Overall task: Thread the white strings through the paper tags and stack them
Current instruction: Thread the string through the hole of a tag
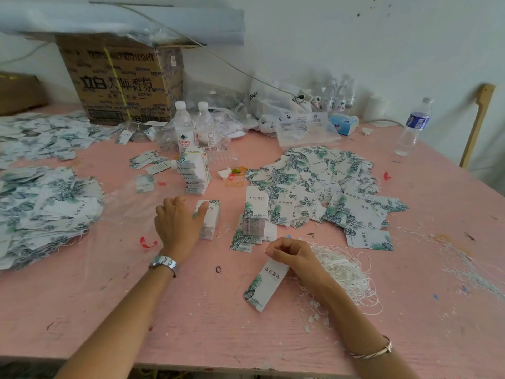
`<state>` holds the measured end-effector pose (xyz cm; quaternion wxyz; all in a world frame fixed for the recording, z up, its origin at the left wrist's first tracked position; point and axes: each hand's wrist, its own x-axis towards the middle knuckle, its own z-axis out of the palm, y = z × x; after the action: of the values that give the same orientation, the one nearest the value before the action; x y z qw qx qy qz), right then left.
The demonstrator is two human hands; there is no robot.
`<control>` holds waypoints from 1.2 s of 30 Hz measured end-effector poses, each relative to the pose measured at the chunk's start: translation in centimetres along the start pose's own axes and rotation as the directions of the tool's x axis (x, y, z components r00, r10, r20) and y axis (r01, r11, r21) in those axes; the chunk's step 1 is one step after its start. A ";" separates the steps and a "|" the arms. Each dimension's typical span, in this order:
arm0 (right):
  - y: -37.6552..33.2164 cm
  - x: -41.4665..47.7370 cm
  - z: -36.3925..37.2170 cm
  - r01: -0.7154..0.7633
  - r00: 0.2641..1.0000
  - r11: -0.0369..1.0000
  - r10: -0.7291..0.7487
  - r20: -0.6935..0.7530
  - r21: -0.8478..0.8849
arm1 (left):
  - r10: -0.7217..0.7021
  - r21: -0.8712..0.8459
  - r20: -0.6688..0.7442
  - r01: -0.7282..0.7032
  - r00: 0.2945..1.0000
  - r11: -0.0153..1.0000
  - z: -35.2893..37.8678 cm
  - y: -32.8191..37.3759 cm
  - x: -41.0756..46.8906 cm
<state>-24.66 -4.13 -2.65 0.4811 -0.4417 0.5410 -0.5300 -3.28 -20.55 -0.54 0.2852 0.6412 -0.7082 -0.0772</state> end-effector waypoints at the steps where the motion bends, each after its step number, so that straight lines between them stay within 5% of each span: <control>1: 0.0 0.0 0.0 0.002 1.000 1.000 -0.002 0.000 -0.001 | -0.031 -0.015 0.054 0.032 0.998 0.999 0.0 -0.4 0.5; 6: -0.1 0.0 0.0 0.001 1.000 1.000 -0.001 0.014 -0.003 | -0.095 -0.156 0.169 0.122 0.981 0.980 0.4 -2.0 1.6; 12: -0.3 -0.2 0.0 0.001 1.000 1.000 -0.001 0.017 0.008 | -0.115 -0.207 0.058 0.125 0.992 0.970 0.3 -2.3 1.1; 18: -0.4 -0.2 0.0 -0.016 1.000 0.999 0.016 0.007 0.034 | -0.169 -0.491 0.014 0.154 0.985 0.857 0.2 -1.5 0.0; 24: -0.4 -0.3 -0.2 -0.009 1.000 0.999 0.008 0.007 0.042 | 0.105 -0.829 0.293 0.198 0.950 0.523 -0.6 2.2 -5.7; 29: 0.0 0.1 -0.6 0.023 0.999 0.997 -0.019 -0.041 0.078 | 0.298 -0.844 0.409 0.234 0.862 0.483 0.6 3.7 -9.4; 36: 0.6 0.4 -1.1 0.038 0.999 0.984 -0.035 -0.019 0.174 | 0.327 -0.844 0.415 0.225 0.849 0.487 1.6 4.0 -10.8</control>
<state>-25.82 -4.31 -3.33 0.5036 -0.4036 0.4881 -0.5875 -7.36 -10.03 -3.29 0.3664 0.3373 -0.6381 -0.5873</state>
